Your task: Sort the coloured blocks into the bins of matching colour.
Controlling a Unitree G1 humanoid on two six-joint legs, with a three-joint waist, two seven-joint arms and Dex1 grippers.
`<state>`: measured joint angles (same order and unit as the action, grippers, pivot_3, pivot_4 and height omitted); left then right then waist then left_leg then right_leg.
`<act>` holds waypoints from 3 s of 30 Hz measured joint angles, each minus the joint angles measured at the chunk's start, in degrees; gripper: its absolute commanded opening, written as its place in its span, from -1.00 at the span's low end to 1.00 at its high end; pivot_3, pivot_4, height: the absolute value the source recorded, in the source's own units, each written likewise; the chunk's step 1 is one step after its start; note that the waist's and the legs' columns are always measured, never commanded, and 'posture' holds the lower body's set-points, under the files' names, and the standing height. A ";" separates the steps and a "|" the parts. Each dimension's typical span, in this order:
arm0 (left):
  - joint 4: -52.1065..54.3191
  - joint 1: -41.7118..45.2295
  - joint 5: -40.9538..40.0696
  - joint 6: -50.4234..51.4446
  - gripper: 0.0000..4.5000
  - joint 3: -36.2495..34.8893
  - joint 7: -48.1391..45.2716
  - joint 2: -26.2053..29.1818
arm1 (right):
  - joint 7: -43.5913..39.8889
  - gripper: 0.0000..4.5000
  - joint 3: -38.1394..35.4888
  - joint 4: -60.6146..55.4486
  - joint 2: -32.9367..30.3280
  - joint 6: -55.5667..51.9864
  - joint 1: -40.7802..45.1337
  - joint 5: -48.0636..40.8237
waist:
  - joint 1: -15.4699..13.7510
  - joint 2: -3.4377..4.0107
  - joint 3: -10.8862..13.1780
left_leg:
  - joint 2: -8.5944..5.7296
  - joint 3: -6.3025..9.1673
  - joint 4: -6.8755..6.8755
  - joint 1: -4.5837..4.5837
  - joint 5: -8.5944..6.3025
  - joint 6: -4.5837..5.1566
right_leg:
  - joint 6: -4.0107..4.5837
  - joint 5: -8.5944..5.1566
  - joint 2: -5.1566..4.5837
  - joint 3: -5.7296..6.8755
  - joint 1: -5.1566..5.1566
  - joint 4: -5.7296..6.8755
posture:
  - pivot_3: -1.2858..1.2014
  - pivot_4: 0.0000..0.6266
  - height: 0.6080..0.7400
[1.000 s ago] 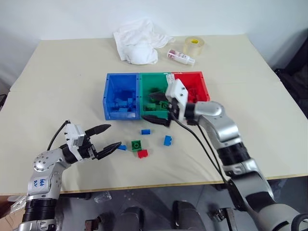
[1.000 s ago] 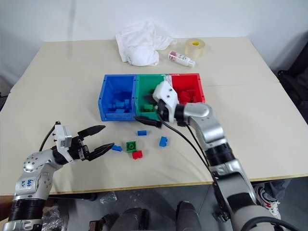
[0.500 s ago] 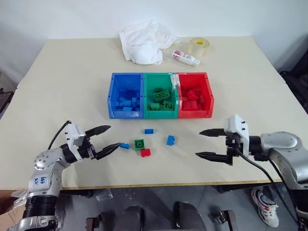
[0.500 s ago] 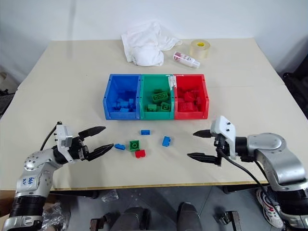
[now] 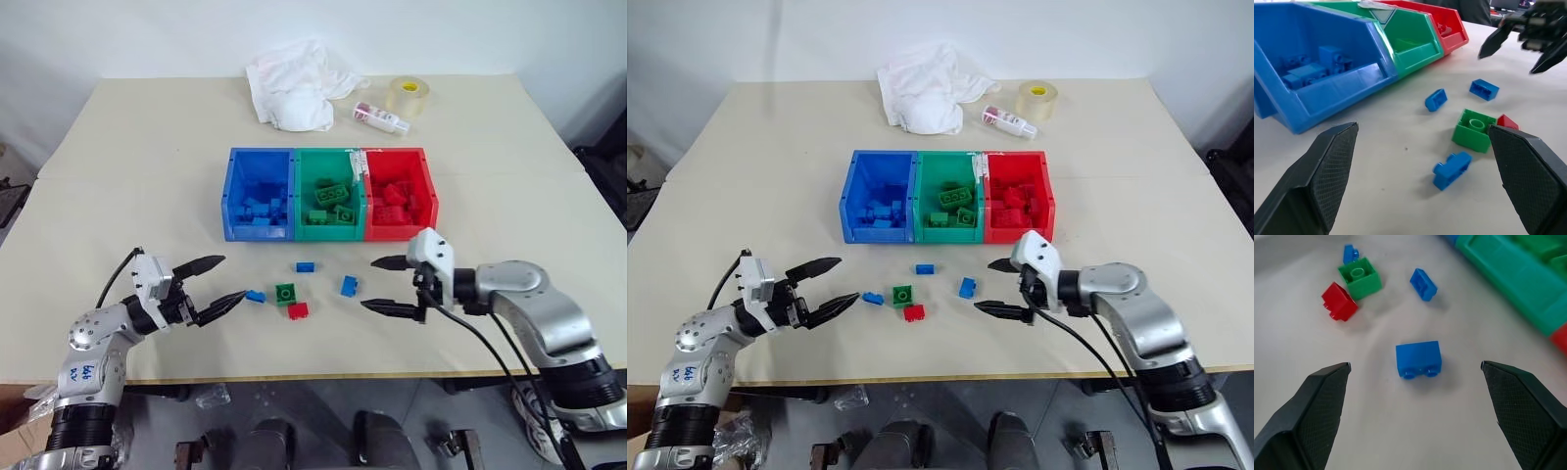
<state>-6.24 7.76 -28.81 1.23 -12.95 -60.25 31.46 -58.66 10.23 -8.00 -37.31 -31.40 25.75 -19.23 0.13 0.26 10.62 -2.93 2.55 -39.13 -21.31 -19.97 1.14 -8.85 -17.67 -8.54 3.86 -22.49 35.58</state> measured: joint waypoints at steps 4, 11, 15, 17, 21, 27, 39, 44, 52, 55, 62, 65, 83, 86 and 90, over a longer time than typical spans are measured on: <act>1.48 -0.78 -0.03 0.04 1.00 -0.09 0.95 -0.07 | 0.61 0.99 3.29 3.94 3.31 1.49 2.23 2.44 | -0.06 0.00 0.00 | -0.04 0.03 -0.02 0.00 0.00 0.00 | 0.00 0.00 -0.01 0.00 0.01 0.03 | 0.03 -0.52 1.00; 3.79 -3.09 -0.23 0.04 1.00 -0.11 1.70 -0.20 | 1.06 0.10 4.98 6.87 5.94 3.46 3.14 4.70 | 0.05 0.00 0.00 | -0.02 0.04 0.00 0.00 0.00 0.00 | 0.00 0.00 0.00 0.01 0.00 0.03 | 0.03 -0.52 1.00; 3.79 -3.91 -0.27 0.03 1.00 -0.13 1.77 -0.20 | 0.80 -0.36 4.97 5.70 5.88 3.62 3.11 5.10 | 0.01 0.00 0.00 | -0.02 0.05 0.00 0.00 0.00 0.00 | 0.00 0.00 0.00 0.02 0.00 0.03 | 0.03 -0.52 1.00; 3.78 -3.91 -0.30 0.02 1.00 -0.25 1.72 -0.19 | 0.80 -0.36 4.77 4.80 5.88 3.56 3.18 5.03 | 0.02 0.00 0.00 | -0.03 0.04 0.00 0.00 0.00 0.00 | 0.00 0.00 0.00 0.01 0.00 0.02 | 0.03 -0.52 1.00; 3.59 -3.67 -0.33 -0.02 1.00 -0.49 1.33 -0.18 | 1.61 -0.36 3.58 3.82 7.02 2.87 6.91 4.43 | 0.08 0.00 0.00 | -0.01 0.04 0.00 0.00 0.00 -0.01 | 0.00 0.00 0.01 0.01 -0.01 0.03 | 0.03 -0.52 1.00; 2.86 -1.42 -0.27 -0.35 1.00 -0.42 0.92 -0.21 | 3.94 -0.36 2.92 10.51 14.82 3.31 19.67 4.49 | 0.87 0.01 -0.01 | 0.02 0.07 0.05 0.01 0.01 -0.04 | 0.02 -0.01 0.05 0.03 -0.05 0.10 | 0.03 -0.52 1.00; 3.41 -2.93 -0.11 -1.39 1.00 -0.05 2.36 -1.98 | 14.09 0.36 3.06 50.37 32.54 22.36 41.62 12.95 | 3.07 0.02 0.00 | -0.06 0.26 0.14 0.01 0.01 -0.05 | 0.05 -0.02 0.02 0.07 -0.14 0.34 | 0.03 -0.52 1.00; 3.80 -4.29 -0.11 -1.42 1.00 -0.10 3.27 -2.07 | 13.60 0.97 1.95 55.80 33.57 26.68 42.54 13.55 | 3.25 0.04 0.01 | -0.07 0.29 0.18 0.00 0.01 -0.05 | 0.05 -0.02 0.02 0.08 -0.15 0.33 | 0.03 -0.52 1.00; 3.89 -3.85 -0.14 -1.45 1.00 0.07 3.43 -2.11 | 2.52 0.97 1.82 36.24 25.56 24.01 29.81 10.59 | 2.54 0.04 0.01 | -0.13 0.43 0.11 -0.01 0.00 -0.02 | 0.05 -0.02 -0.02 0.08 -0.06 0.30 | 0.03 -0.52 1.00; 3.33 -3.33 -0.08 -1.47 1.00 0.23 3.04 -2.02 | -3.52 0.97 2.02 23.51 17.25 19.31 19.31 8.11 | 1.78 0.04 0.01 | -0.18 0.34 0.09 -0.02 -0.01 0.00 | 0.05 -0.02 -0.04 0.02 -0.06 0.25 | 0.03 -0.52 1.00; 1.56 -1.30 -0.02 -1.70 1.00 0.65 1.24 -1.40 | -8.59 0.97 -4.95 -0.28 -0.50 5.57 -0.11 -1.18 | 1.03 0.04 0.01 | -0.01 0.16 0.05 0.00 -0.01 -0.02 | 0.05 -0.02 0.02 0.01 0.03 0.05 | 0.03 -0.52 1.00; 0.03 -1.16 0.02 -1.70 1.00 0.52 0.16 -0.97 | -8.38 0.97 -9.89 -4.22 -6.10 2.10 -6.88 -3.08 | 0.67 0.03 0.01 | -0.02 0.06 0.05 0.00 -0.02 -0.01 | 0.04 -0.02 0.00 -0.02 0.03 -0.01 | 0.03 -0.52 1.00; -0.52 -1.39 0.20 -2.42 1.00 0.42 -0.15 -0.11 | -4.39 0.97 2.48 4.44 4.42 1.75 5.46 0.24 | 0.14 0.02 0.01 | 0.03 0.00 0.02 0.01 0.00 -0.03 | 0.03 -0.01 0.02 -0.03 -0.02 -0.01 | 0.03 -0.52 1.00; 1.58 -3.35 0.11 -2.42 1.00 0.07 0.89 -0.13 | -4.48 0.97 5.69 11.89 8.94 4.59 9.70 2.66 | 0.08 0.03 0.01 | 0.02 0.06 0.02 0.00 0.00 -0.03 | 0.03 -0.01 0.02 0.00 -0.01 0.03 | 0.03 -0.52 1.00; 4.23 -6.06 -0.07 -2.34 1.00 -0.62 2.37 -0.24 | -4.39 0.97 7.47 21.55 13.96 8.89 15.14 5.70 | 0.27 0.03 0.01 | 0.03 0.09 0.01 0.01 0.00 -0.04 | 0.03 -0.01 0.03 0.01 -0.02 0.05 | 0.03 -0.52 1.00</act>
<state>-2.00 1.71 -28.89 -1.11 -13.57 -57.88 31.21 -63.05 17.70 13.54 -23.35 -22.50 40.89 -13.52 0.40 0.29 10.63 -2.91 2.64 -39.12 -21.29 -19.97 1.11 -8.82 -17.69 -8.51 3.87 -22.51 35.63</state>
